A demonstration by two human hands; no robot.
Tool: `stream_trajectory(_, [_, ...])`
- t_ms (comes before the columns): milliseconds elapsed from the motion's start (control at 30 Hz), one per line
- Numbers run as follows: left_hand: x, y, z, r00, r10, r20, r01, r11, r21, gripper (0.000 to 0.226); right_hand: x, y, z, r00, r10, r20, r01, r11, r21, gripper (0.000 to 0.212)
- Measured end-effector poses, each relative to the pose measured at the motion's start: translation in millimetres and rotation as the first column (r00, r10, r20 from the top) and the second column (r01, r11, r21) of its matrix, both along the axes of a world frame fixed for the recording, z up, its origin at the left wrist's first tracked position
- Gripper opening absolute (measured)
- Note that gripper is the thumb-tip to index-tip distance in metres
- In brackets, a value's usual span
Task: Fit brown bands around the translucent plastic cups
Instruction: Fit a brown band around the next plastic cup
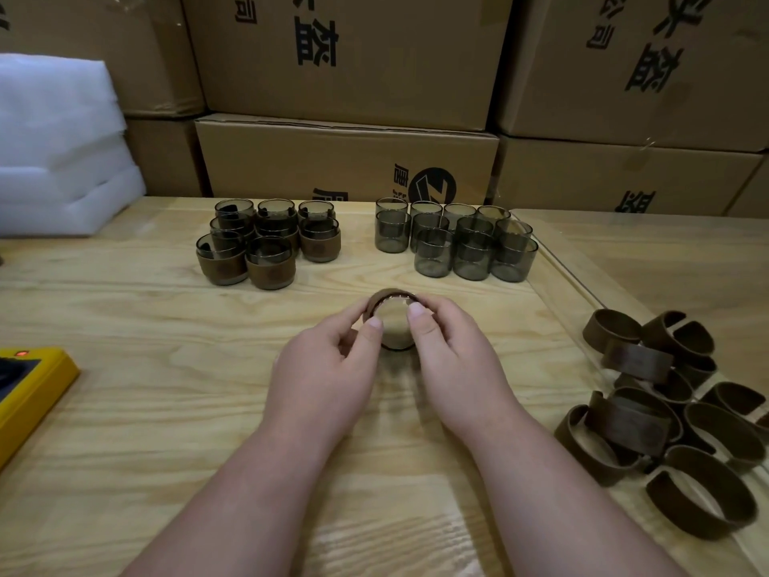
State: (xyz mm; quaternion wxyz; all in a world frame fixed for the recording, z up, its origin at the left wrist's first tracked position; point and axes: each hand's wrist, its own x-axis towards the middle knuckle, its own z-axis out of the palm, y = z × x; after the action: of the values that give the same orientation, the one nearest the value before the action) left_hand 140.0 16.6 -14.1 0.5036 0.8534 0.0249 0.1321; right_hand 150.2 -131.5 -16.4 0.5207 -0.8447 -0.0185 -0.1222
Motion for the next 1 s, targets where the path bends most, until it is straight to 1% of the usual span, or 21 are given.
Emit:
stream_trajectory(100, [1,0,-2,0.999,-0.026,0.023,0.027,0.998,-0.051,0.036,-1,0,0,1.0,0.028,0.013,-0.028,0.997,0.07,0.05])
stream_trajectory(167, [2,0,-2,1.0,-0.026,0.008,0.027,0.997,-0.073,0.033,0,0,-1,0.999,0.041,0.006,-0.042,0.995,0.087,0.05])
stream_trajectory(233, [4,-1,-3,1.0,-0.019,-0.016,0.018,0.997,-0.072,0.023,0,0,-2,0.999,0.047,-0.009,-0.046,0.996,0.077,0.052])
stream_trajectory(333, [7,0,-6,0.999,-0.018,-0.051,0.016,0.999,-0.031,0.026,1,-1,-3,0.998,0.055,-0.038,-0.053,0.997,0.047,0.048])
stream_trajectory(433, [7,-1,-7,0.996,-0.018,-0.092,0.019,1.0,0.0,0.028,1,-1,-4,0.996,0.046,-0.074,-0.048,0.999,-0.024,0.042])
stream_trajectory(533, [5,-1,-5,0.996,-0.026,-0.086,0.023,0.999,-0.033,0.027,1,0,-3,0.997,0.028,-0.078,-0.029,1.0,-0.012,0.043])
stream_trajectory(633, [3,-1,-3,0.999,-0.001,-0.052,-0.003,0.997,-0.078,0.024,-2,-1,-2,0.999,0.004,-0.05,-0.003,1.0,0.015,0.045])
stream_trajectory(767, [2,-2,-3,0.999,0.0,-0.039,-0.001,1.0,-0.022,0.021,-6,0,1,0.999,0.012,-0.032,-0.012,1.0,-0.015,0.041])
stream_trajectory(867, [4,-2,-5,0.998,-0.002,-0.06,0.004,1.0,0.025,0.016,-6,-1,3,0.999,0.009,-0.04,-0.01,1.0,-0.025,0.024])
stream_trajectory(933, [5,-1,-5,0.999,0.01,-0.053,-0.012,1.0,-0.024,0.013,-7,0,5,1.0,0.016,-0.015,-0.017,0.996,-0.085,0.019])
stream_trajectory(1000, [6,0,-3,0.998,0.044,-0.04,-0.05,0.987,-0.151,0.014,-10,2,9,0.997,0.048,0.052,-0.035,0.974,-0.223,0.035])
